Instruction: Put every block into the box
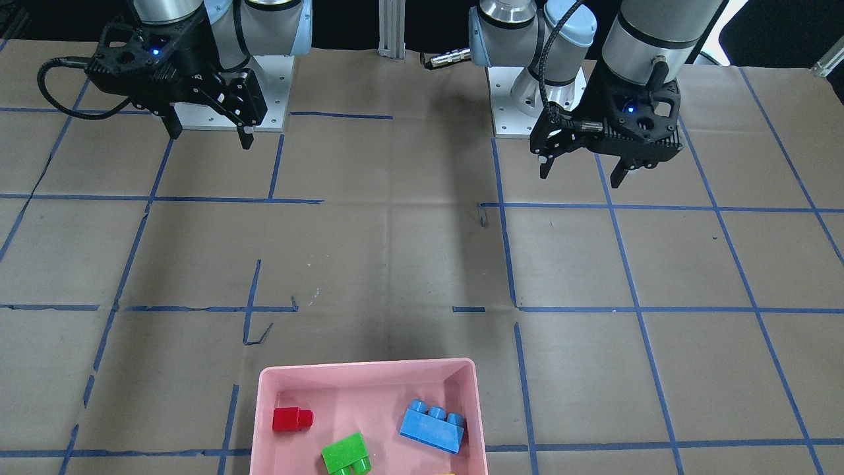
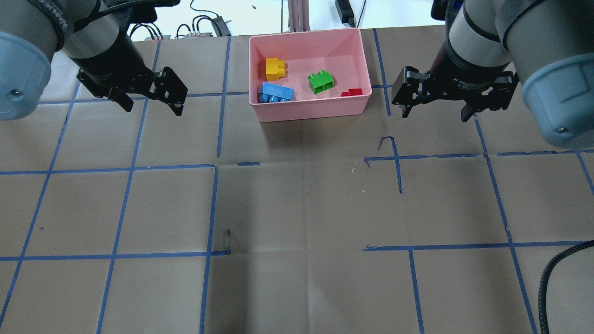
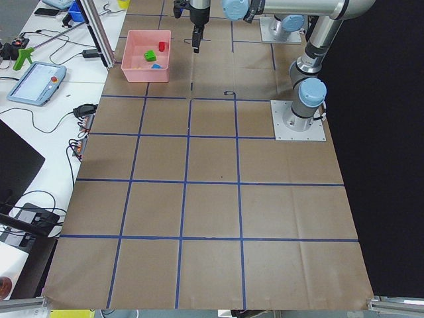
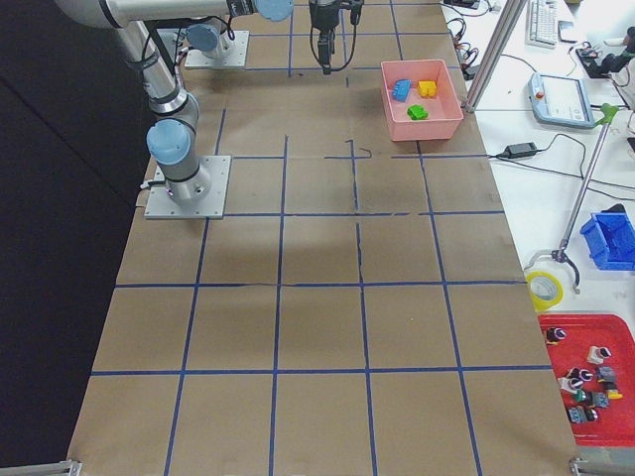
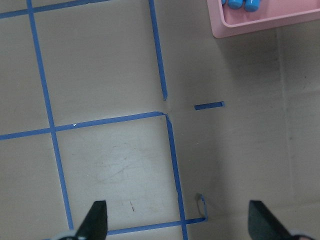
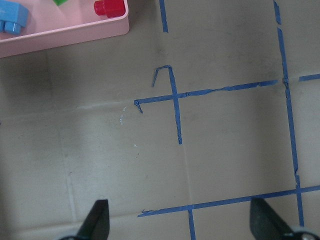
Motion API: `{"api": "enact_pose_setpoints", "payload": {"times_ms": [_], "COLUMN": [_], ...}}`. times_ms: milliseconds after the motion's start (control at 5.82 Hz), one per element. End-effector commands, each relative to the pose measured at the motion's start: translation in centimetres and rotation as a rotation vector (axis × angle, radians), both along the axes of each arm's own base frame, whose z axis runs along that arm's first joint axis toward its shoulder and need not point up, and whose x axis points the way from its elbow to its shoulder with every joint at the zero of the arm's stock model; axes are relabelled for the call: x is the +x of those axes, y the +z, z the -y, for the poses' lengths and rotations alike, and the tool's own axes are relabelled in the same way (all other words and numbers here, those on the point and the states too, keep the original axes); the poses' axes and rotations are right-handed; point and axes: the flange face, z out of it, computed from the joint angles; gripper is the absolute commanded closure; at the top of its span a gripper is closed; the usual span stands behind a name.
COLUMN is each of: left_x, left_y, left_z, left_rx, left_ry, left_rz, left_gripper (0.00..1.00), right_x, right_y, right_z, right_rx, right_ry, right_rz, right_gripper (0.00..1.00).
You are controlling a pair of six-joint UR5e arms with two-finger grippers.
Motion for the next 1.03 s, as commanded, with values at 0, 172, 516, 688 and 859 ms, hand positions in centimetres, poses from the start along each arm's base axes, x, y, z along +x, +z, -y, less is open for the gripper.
{"api": "enact_pose_setpoints", "payload": {"times_ms": [0, 172, 516, 688, 859], "left_x": [0.00, 0.00, 0.00, 0.00, 0.00], "left_y": [0.00, -0.12, -0.33, -0.27, -0.41], "left_z": [-0.01, 0.12, 0.35, 0.22, 0.33], "left_rx": [0.000, 0.000, 0.004, 0.003, 0.005], "left_ry": [0.000, 0.001, 0.011, 0.011, 0.011], "left_rz": [0.000, 0.000, -0.001, -0.001, -0.001], "left_gripper": [0.00, 0.00, 0.00, 0.00, 0.00], "right_x": [-0.01, -0.09, -0.24, -0.21, -0.14], "right_y": [0.73, 0.90, 0.67, 0.69, 0.69], "right_z": [0.41, 0.60, 0.62, 0.63, 0.60], "right_rx": [-0.042, -0.062, -0.058, -0.059, -0.059], "right_ry": [0.006, 0.006, 0.003, 0.003, 0.003], "right_rz": [0.005, 0.005, 0.003, 0.006, 0.006], "right_gripper": [0.01, 0.01, 0.00, 0.01, 0.01]}}
